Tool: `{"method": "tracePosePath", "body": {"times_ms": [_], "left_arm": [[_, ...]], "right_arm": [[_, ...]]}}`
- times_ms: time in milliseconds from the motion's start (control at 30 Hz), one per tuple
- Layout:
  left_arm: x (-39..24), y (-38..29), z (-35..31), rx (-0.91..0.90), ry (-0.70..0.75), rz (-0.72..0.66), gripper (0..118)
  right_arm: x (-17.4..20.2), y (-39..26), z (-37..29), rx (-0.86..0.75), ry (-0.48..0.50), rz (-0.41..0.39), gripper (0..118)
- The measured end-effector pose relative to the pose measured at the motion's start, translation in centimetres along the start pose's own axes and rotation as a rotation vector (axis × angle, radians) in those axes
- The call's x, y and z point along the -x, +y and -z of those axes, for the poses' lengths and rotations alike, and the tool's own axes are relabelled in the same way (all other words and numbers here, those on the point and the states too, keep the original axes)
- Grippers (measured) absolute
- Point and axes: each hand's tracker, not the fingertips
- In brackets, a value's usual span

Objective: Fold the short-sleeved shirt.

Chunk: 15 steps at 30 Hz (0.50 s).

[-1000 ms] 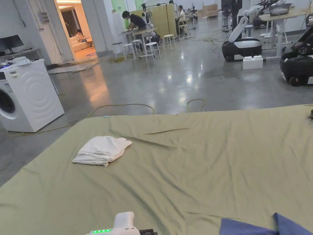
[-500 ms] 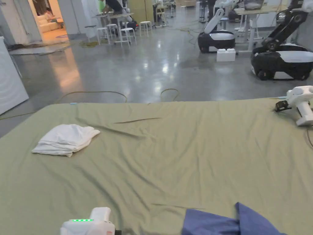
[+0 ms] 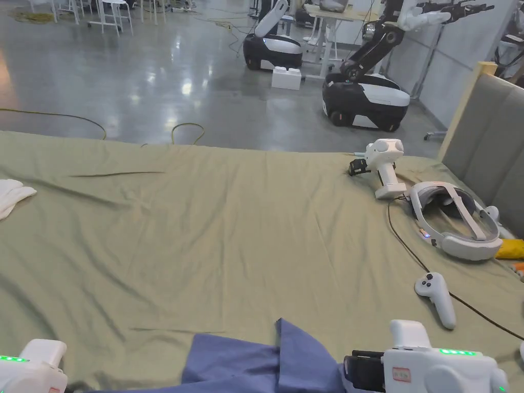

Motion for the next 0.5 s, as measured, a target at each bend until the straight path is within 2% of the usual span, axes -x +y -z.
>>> {"method": "tracePosePath", "body": {"times_ms": [33,67,133,167,200,233,267,300,333,367,433,500], "left_arm": [[0.0,-0.1,0.1,-0.004,0.002,-0.005,7],[0.1,-0.2,0.3,-0.01,0.003,-0.008,7],[0.0,-0.4,0.5,-0.018,0.002,0.001,7],[0.0,-0.4,0.5,-0.025,0.004,0.015,7],[-0.2,-0.5,0.2,-0.029,0.006,0.022,7],[-0.2,-0.5,0.2,-0.033,0.009,0.025,7],[-0.3,-0.6,0.2,-0.037,0.011,0.024,7],[-0.3,-0.7,0.1,-0.043,0.015,0.023,6],[-0.2,-0.8,0.3,-0.05,0.016,0.018,6],[0.1,-0.8,0.1,-0.057,0.011,0.012,6],[1.3,-1.2,-0.8,-0.087,-0.058,-0.037,6],[2.9,-2.5,-3.6,-0.196,-0.15,-0.148,6]], "right_arm": [[-0.3,0.1,1.5,0.051,-0.031,0.002,85],[-0.3,0.0,2.6,0.089,-0.039,0.004,69],[0.4,-0.8,3.4,0.095,-0.06,-0.022,65],[1.0,-1.2,2.4,0.042,-0.071,-0.041,59],[1.4,-1.3,1.9,0.045,-0.077,-0.046,42],[1.7,-1.4,1.6,0.034,-0.067,-0.067,15],[2.0,-1.4,1.5,0.018,-0.1,-0.104,3],[2.4,-1.5,1.1,0.015,-0.146,-0.133,3],[2.3,-1.6,1.0,0.021,-0.108,-0.114,3],[1.9,-1.6,0.7,0.02,-0.11,-0.111,3],[1.2,-1.5,-1.0,-0.022,-0.072,-0.037,3],[0.2,-1.6,-4.5,-0.103,-0.015,0.028,2]]}}
